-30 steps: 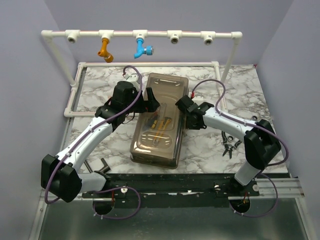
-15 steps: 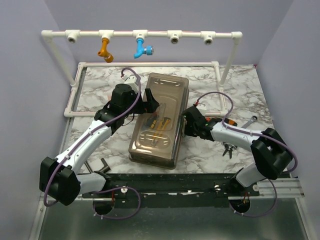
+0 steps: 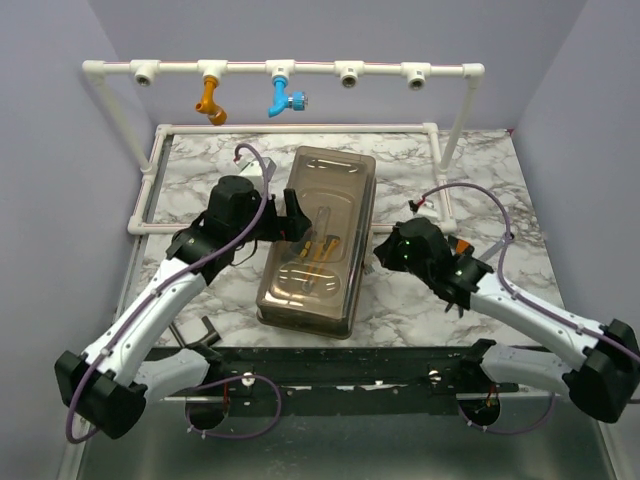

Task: Pack the tool kit

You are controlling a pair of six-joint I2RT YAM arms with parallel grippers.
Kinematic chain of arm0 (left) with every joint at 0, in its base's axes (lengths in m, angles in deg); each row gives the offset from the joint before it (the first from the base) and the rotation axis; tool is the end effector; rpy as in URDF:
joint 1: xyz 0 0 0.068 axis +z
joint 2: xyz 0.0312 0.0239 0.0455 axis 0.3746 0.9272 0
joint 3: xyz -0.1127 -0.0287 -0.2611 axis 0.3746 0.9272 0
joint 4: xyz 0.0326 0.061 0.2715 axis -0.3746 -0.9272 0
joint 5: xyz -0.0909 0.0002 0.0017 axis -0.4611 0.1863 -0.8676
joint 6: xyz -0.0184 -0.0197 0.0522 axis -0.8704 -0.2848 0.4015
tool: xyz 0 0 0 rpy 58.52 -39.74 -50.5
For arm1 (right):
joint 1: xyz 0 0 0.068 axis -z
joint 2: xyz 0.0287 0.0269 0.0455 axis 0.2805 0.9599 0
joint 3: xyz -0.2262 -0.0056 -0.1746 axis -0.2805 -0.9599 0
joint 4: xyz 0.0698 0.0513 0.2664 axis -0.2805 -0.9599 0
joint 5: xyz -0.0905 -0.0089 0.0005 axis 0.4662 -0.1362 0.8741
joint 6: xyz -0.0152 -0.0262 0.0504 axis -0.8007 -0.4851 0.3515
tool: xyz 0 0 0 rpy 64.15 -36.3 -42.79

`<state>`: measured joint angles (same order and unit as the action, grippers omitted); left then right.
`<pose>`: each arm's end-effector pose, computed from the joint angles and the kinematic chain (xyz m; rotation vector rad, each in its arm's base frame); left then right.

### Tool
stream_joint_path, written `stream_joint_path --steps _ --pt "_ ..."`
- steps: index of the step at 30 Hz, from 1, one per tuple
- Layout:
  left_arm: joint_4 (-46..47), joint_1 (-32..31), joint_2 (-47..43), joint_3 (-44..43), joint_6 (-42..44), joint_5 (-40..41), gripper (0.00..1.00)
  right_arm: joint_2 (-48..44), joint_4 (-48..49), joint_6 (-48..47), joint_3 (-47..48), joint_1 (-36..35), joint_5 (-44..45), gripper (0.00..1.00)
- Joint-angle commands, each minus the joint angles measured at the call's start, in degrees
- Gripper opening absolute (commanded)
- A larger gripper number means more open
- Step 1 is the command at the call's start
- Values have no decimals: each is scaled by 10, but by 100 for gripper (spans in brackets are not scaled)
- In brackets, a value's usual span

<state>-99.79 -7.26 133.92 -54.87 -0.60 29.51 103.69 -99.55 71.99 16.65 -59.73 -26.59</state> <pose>0.2304 -0.1349 0.3507 0.1045 2.1472 -0.7168 0.1999 0.1720 0.2586 0.1458 2.2058 0.5266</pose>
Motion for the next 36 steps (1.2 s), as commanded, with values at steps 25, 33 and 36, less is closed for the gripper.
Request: stream_joint_path --steps 25,33,36 --pt "145 -5 -397 368 -21 301 99 -277 239 -250 -194 -6 185 89" --pt "351 170 -268 405 26 216 99 -153 431 -173 -232 380 -156 88" --pt "437 232 -234 437 25 205 99 -134 502 -251 -270 424 -180 86"
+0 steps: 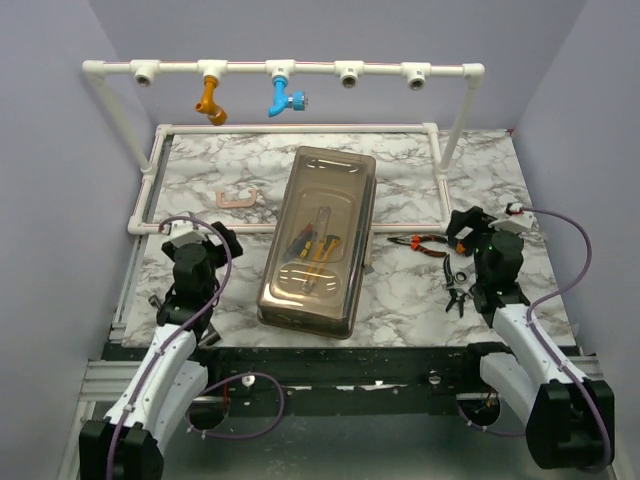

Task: Pack the tool kit

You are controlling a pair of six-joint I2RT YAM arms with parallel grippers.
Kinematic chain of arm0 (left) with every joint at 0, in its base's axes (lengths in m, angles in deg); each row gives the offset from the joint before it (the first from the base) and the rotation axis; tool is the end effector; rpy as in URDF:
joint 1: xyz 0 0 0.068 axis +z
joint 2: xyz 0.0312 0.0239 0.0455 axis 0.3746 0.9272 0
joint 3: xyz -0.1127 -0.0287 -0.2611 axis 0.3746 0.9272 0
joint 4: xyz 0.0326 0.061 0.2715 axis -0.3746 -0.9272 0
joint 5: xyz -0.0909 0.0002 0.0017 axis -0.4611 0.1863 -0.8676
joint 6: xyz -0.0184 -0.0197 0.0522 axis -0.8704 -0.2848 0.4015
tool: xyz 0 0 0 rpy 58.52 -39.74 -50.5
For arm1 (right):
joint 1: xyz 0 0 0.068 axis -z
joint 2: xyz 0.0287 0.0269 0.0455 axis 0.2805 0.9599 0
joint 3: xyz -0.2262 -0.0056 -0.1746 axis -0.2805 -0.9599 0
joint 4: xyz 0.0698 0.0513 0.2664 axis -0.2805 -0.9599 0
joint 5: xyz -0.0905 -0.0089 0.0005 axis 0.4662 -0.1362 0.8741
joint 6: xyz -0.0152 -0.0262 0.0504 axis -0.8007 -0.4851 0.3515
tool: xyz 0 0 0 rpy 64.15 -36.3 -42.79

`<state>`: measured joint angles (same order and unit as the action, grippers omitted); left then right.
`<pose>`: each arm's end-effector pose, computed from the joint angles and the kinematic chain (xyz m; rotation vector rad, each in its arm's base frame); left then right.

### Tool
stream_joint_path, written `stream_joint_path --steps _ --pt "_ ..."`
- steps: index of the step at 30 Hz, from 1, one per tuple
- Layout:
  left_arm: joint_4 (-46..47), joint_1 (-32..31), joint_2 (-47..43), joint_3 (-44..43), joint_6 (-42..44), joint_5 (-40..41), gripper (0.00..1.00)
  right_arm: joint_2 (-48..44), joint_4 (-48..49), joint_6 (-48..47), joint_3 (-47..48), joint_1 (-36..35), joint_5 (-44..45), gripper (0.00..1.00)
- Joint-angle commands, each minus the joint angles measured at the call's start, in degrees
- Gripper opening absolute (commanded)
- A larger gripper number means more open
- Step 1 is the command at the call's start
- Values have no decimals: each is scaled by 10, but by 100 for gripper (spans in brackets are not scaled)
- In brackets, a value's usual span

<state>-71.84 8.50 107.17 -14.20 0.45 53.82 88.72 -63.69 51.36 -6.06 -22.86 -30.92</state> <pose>0.1779 -0.0295 0.2298 -0.4211 1.7698 -0.2147 0.2159 0.0153 0.2353 0.3853 1.6579 0.1776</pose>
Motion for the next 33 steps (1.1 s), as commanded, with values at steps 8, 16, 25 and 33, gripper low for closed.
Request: stream_joint_path --steps 8,16,25,33 --pt "372 101 203 20 180 -70 99 189 360 -99 -104 55 -47 87" --pt "529 147 307 57 202 -113 99 348 534 -107 -109 55 -28 87" --pt "584 150 362 59 233 -199 98 425 548 -140 -85 40 -63 100" --pt "587 150 364 58 234 -202 99 433 537 -149 -71 28 -58 100"
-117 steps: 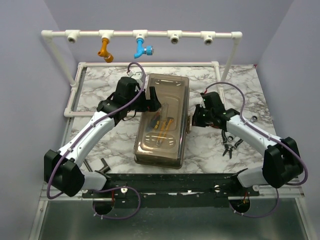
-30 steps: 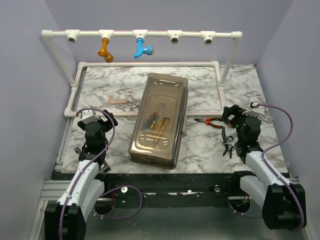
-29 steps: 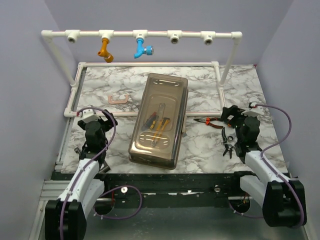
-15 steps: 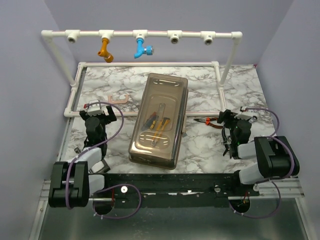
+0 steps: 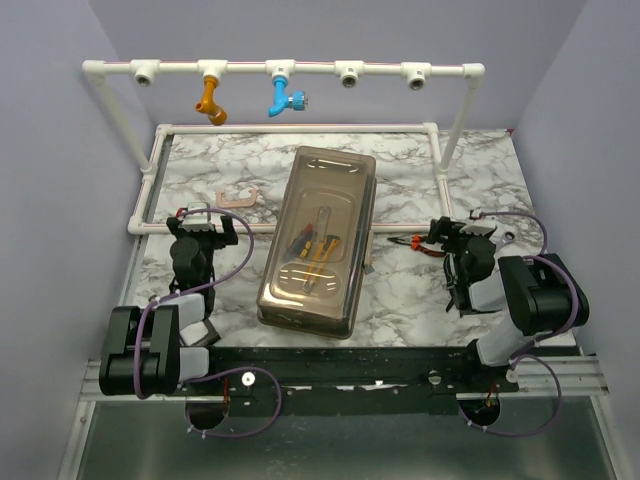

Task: Pack the tool kit

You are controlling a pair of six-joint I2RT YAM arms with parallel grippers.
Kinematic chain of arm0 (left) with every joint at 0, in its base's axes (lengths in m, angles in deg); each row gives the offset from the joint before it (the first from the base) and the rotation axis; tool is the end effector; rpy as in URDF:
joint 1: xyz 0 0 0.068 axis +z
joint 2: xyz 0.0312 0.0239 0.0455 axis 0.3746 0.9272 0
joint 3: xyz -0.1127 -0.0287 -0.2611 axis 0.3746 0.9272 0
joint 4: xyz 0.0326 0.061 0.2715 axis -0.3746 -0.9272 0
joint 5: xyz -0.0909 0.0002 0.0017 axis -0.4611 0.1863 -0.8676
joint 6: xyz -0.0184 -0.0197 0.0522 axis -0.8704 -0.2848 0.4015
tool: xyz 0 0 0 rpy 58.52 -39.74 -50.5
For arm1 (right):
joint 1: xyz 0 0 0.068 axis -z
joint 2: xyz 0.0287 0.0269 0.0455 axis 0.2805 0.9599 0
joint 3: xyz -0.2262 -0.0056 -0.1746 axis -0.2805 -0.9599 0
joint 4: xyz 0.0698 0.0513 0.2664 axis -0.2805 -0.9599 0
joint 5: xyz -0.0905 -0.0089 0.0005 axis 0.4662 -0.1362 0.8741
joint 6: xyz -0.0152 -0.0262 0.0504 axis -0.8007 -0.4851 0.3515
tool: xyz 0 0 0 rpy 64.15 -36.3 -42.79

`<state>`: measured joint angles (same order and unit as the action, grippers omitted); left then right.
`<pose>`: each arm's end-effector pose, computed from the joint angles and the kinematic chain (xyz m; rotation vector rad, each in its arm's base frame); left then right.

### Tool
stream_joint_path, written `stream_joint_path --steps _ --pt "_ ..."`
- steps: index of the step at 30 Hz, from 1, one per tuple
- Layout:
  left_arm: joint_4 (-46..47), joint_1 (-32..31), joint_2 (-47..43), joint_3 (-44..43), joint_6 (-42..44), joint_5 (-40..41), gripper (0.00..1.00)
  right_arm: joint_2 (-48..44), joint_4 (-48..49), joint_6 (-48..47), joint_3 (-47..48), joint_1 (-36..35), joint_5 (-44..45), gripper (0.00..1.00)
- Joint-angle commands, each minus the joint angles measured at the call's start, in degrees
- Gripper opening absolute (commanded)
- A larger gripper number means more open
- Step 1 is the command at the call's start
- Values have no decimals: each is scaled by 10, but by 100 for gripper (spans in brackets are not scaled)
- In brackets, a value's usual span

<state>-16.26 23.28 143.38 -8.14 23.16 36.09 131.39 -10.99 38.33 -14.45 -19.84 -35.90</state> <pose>0.2419 0.0052 0.1783 -0.0707 1.5925 -0.0364 0.2530 0.0099 0.1288 0.1745 1.6636 0.0461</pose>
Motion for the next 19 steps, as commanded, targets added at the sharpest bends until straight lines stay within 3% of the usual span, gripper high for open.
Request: stream_joint_path --steps 1,19 --pt "29 2 1 -3 7 -25 99 5 2 -20 17 -1 -11 100" --pt "26 2 2 -6 8 -25 99 8 8 -20 16 -1 -11 100"
